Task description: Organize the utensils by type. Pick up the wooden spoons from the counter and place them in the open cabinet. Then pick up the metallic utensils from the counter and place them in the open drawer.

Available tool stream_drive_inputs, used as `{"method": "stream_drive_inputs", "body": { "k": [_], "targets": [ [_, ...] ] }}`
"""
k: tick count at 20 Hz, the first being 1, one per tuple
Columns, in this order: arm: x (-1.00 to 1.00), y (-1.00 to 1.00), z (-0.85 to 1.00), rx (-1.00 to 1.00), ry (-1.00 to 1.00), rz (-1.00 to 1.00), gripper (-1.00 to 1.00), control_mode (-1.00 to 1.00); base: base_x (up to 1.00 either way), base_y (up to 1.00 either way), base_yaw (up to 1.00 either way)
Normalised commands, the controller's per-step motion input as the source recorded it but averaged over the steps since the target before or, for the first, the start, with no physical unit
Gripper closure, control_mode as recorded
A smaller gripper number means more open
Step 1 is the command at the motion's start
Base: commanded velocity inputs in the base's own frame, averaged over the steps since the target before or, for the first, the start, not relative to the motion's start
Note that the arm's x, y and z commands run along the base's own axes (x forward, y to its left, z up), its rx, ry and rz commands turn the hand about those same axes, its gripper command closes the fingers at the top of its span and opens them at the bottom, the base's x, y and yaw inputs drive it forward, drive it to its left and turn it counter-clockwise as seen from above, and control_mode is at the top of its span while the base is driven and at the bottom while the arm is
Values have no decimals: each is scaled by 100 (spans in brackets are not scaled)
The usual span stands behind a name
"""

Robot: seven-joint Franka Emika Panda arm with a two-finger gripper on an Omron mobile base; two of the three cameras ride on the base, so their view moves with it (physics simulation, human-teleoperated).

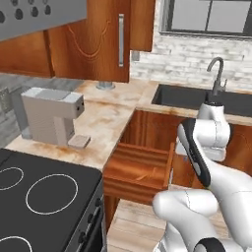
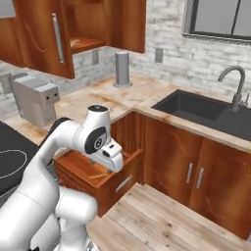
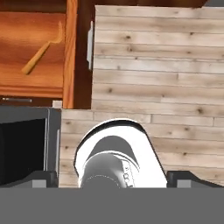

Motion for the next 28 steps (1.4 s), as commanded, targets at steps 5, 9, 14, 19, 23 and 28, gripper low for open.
{"method": "stream_drive_inputs", "body": {
  "k": [5,9,14,19,23,28],
  "targets": [
    [0,0,0,0,0,0,-100,100,-3,0,-100],
    [0,0,0,0,0,0,-100,100,0,0,-100],
    [0,0,0,0,0,0,-100,100,0,0,-100],
    [0,0,0,0,0,0,-100,100,0,0,-100],
    [0,0,0,0,0,0,-100,100,0,0,-100],
    [0,0,0,0,0,0,-100,100,20,0,-94]
  ]
}}
